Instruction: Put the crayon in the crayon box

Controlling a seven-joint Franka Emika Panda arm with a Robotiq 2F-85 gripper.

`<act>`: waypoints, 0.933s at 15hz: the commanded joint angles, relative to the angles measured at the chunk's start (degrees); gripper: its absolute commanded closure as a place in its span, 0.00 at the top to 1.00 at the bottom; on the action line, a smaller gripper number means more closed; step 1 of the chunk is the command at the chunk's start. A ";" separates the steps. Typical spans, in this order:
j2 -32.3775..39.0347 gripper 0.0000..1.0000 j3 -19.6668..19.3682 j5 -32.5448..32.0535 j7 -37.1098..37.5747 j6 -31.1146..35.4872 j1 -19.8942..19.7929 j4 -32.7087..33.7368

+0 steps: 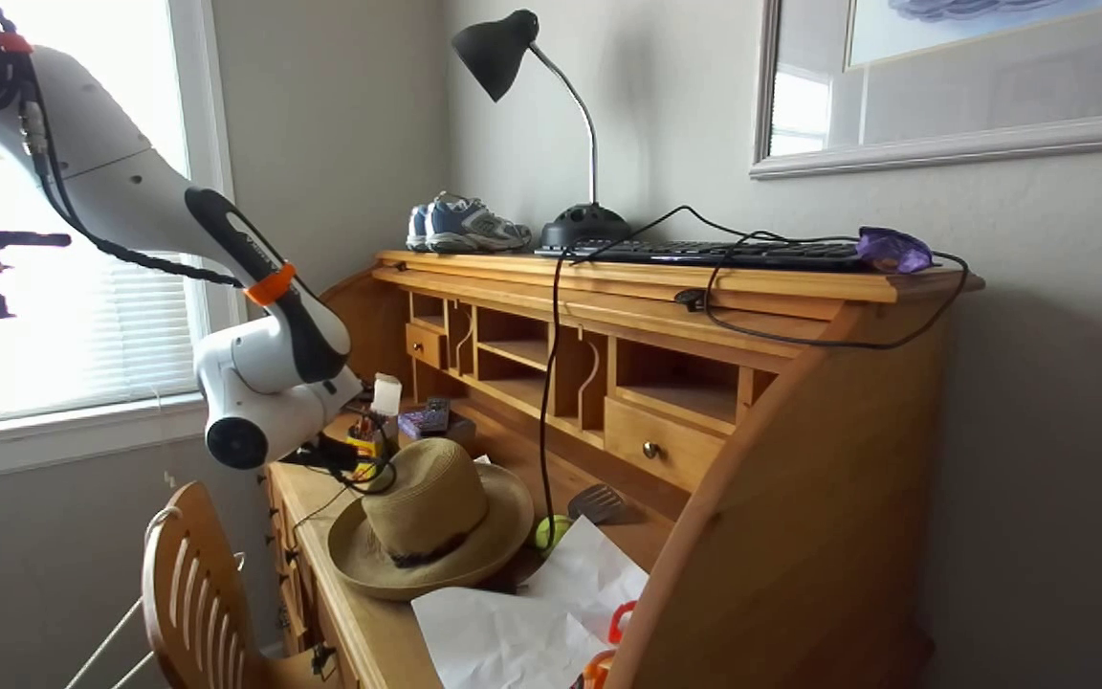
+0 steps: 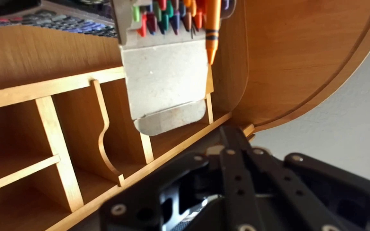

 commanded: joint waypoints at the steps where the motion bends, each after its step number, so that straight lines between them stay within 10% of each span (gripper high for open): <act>1: 1.70 0.00 -0.01 1.62 0.35 4.56 0.89 2.64; 14: 6.30 0.00 -0.04 0.96 2.47 14.43 2.59 10.81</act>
